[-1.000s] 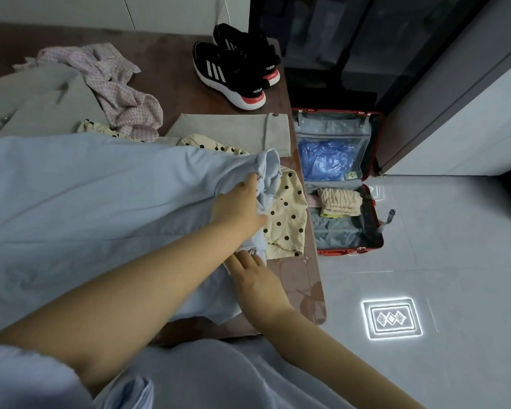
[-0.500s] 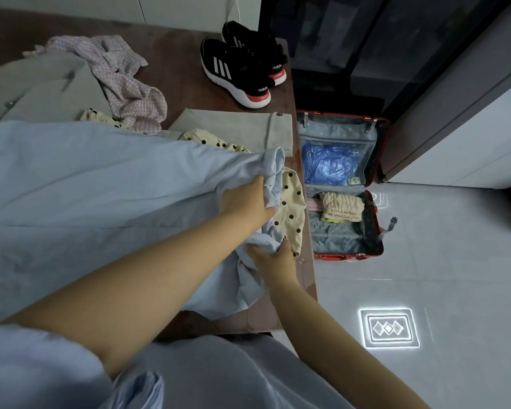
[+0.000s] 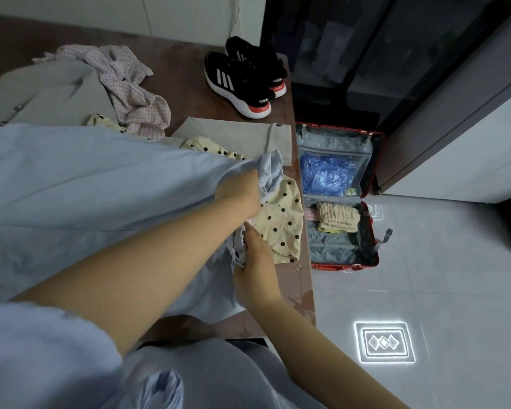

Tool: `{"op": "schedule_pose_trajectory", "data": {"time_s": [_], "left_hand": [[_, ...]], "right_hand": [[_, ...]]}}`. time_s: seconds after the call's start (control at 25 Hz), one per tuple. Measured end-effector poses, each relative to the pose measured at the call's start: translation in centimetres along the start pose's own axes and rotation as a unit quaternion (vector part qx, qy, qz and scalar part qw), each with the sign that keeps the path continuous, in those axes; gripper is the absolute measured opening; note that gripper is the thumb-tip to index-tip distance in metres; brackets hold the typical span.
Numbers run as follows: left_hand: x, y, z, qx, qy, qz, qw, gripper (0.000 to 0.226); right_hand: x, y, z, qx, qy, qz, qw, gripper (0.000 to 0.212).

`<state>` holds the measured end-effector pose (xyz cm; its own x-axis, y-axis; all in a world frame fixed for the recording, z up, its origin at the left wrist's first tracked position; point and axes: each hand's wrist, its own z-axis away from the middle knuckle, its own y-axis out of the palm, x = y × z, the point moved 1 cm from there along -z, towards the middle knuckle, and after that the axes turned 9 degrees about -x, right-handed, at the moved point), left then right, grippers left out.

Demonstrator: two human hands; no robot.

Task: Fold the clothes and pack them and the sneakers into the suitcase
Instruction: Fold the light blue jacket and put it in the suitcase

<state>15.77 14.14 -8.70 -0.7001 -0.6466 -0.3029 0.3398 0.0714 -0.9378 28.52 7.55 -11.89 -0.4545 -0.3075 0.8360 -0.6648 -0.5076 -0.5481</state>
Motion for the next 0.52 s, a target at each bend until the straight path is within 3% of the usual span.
{"op": "schedule_pose_trajectory", "data": {"time_s": [0.12,0.24,0.4,0.52], "left_hand": [[5.1,-5.4,1.5,-0.005,-0.014,0.198,0.980,0.046],[12.5,-11.7,5.2,-0.045,-0.049,0.417,0.906,0.044],[24.4,-18.0,10.2,-0.146,-0.124,0.468,0.863,0.044],[32.4,-18.7,12.1,-0.141,-0.172,0.476,0.851,0.051]], "right_hand": [[4.2,0.8,1.6,0.023,-0.068,-0.020,0.997,0.052],[11.0,3.0,3.0,0.098,-0.165,-0.040,0.981,0.061],[20.2,9.2,5.6,0.253,-0.286,0.002,0.924,0.070],[23.5,15.1,7.2,0.361,-0.347,0.117,0.858,0.070]]}}
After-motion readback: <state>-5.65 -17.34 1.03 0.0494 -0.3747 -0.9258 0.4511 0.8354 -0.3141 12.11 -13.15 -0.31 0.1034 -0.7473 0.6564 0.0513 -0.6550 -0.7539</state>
